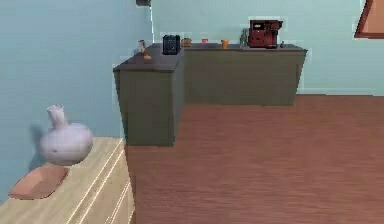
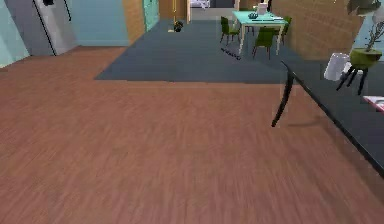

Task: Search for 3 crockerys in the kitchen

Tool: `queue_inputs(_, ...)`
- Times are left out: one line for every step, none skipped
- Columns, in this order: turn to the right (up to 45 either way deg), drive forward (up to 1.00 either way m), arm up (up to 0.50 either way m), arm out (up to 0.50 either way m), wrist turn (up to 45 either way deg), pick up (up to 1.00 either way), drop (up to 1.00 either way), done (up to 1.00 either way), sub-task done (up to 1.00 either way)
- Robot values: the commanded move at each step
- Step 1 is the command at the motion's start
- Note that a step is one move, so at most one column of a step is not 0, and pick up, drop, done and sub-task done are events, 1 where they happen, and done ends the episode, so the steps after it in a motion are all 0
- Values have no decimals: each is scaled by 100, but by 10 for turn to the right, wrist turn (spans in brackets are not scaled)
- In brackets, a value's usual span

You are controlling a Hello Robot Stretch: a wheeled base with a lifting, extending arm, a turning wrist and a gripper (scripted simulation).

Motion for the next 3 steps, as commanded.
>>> queue_inputs(450, 0, 0, 0, 0, 0, 0, 0, 0)
queue_inputs(0, 20, 0, 0, 0, 0, 0, 0, 0)
queue_inputs(-300, 0, 0, 0, 0, 0, 0, 0, 0)
